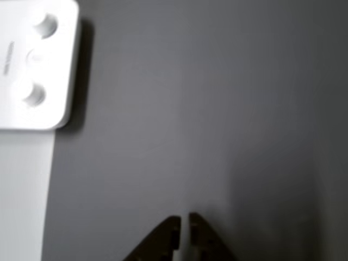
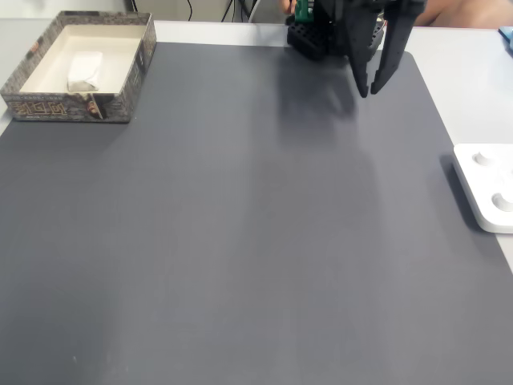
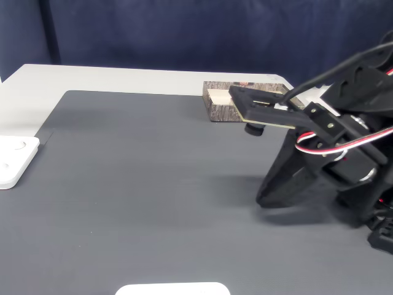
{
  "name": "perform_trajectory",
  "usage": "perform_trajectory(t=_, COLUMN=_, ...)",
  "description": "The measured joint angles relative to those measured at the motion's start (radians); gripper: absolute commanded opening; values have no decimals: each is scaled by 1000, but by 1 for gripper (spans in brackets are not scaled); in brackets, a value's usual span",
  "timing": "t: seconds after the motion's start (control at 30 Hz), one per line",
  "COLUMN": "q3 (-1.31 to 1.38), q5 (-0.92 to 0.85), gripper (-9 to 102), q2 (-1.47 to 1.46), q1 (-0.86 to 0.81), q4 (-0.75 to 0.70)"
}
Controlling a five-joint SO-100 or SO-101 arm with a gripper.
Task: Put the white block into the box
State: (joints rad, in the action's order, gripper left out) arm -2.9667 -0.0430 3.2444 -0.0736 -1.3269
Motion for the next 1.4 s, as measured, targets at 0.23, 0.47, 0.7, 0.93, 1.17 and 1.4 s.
perform_trajectory(t=0.23, q3=-74, q5=0, gripper=-2, q2=44, q1=-25, q4=77)
perform_trajectory(t=0.47, q3=-92, q5=0, gripper=-2, q2=44, q1=-25, q4=87)
perform_trajectory(t=0.7, q3=-103, q5=0, gripper=-2, q2=44, q1=-25, q4=87)
perform_trajectory(t=0.93, q3=-106, q5=6, gripper=-2, q2=44, q1=-25, q4=11)
perform_trajectory(t=1.17, q3=-106, q5=6, gripper=-2, q2=44, q1=-25, q4=-3)
perform_trajectory(t=1.4, q3=-106, q5=6, gripper=-1, q2=44, q1=-25, q4=-3)
